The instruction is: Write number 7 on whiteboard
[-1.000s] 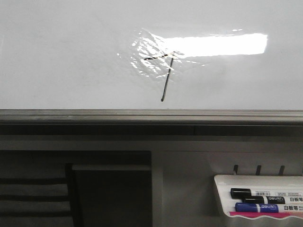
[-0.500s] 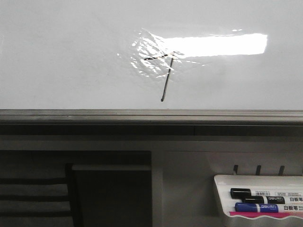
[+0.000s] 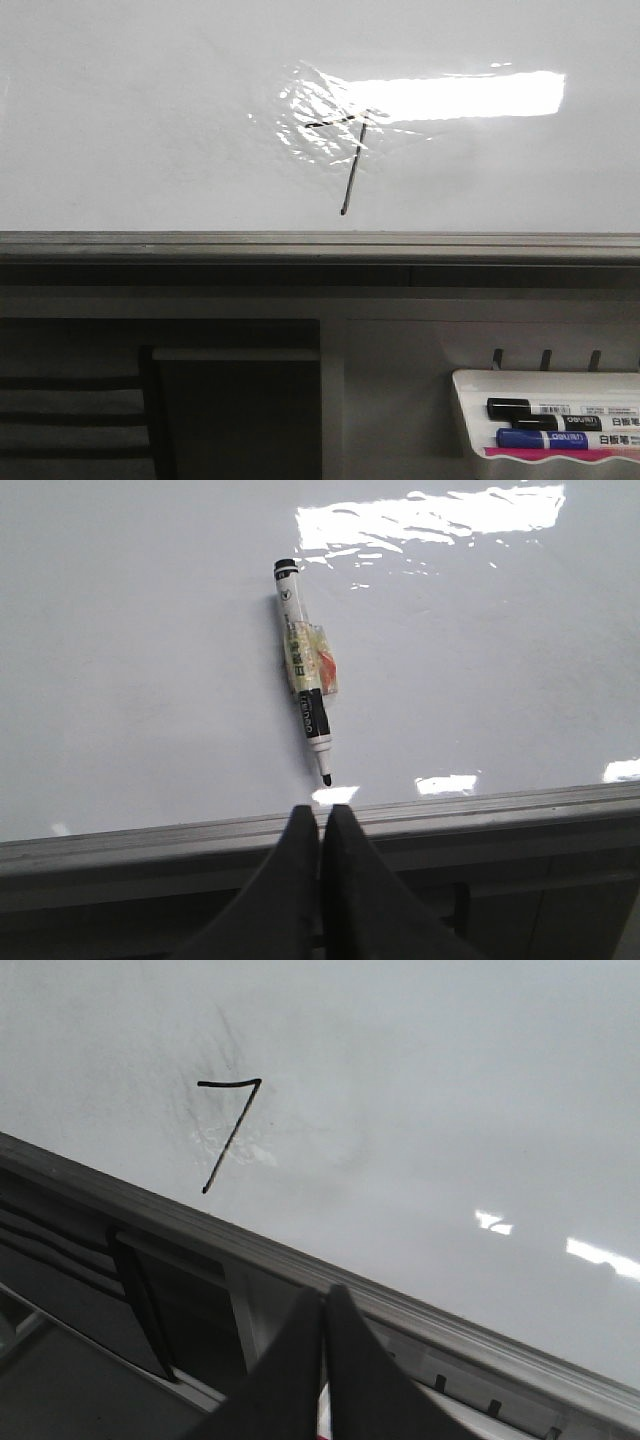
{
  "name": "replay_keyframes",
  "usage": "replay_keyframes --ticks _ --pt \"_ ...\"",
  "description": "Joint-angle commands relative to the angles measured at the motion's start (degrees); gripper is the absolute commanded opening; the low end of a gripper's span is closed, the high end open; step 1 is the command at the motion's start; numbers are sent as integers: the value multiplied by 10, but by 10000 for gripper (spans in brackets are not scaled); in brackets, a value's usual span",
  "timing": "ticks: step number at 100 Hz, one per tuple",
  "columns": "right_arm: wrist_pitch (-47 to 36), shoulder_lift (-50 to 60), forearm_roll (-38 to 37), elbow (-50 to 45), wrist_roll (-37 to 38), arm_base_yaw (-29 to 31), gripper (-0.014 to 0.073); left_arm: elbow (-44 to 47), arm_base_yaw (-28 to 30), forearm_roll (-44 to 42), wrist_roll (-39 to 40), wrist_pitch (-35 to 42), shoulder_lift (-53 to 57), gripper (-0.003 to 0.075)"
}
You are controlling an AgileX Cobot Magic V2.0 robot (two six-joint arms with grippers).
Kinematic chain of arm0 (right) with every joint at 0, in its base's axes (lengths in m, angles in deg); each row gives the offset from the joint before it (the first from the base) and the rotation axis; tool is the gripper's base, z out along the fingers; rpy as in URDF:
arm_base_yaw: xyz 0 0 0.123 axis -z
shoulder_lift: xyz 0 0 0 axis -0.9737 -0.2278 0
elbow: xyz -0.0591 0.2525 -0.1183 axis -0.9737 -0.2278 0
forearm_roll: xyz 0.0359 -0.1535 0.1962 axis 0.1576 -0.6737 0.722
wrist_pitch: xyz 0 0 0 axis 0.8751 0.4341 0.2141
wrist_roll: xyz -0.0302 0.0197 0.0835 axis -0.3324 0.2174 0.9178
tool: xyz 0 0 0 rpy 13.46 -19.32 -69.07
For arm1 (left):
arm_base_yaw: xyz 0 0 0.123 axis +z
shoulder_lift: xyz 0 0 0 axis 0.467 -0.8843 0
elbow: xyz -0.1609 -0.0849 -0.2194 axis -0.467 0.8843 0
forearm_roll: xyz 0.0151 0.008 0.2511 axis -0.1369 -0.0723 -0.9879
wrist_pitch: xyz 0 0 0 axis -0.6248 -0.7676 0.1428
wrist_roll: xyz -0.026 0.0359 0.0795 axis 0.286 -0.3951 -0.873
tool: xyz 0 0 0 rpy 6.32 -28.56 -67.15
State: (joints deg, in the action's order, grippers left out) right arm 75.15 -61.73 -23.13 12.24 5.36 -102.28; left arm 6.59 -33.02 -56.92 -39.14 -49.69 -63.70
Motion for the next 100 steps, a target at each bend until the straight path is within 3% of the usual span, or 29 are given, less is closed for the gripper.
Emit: replay_keyframes --ticks 1,33,51,66,91,100 --pt "-44 -1 -9 15 -2 4 -71 14 -4 7 4 47 32 -20" --pt "-44 -1 -9 15 -2 4 -71 135 -4 -10 33 234 75 -20" --pt "-44 -1 -9 15 -2 4 -71 134 -4 -33 36 220 75 -20" --pt "-44 -1 -9 15 -2 4 -71 134 -4 -150 36 220 75 -20" --pt "-44 -1 -9 15 -2 4 -71 134 -4 -142 38 225 75 -20" --pt "-44 -1 -9 15 -2 4 -71 134 -4 -142 107 234 75 -20"
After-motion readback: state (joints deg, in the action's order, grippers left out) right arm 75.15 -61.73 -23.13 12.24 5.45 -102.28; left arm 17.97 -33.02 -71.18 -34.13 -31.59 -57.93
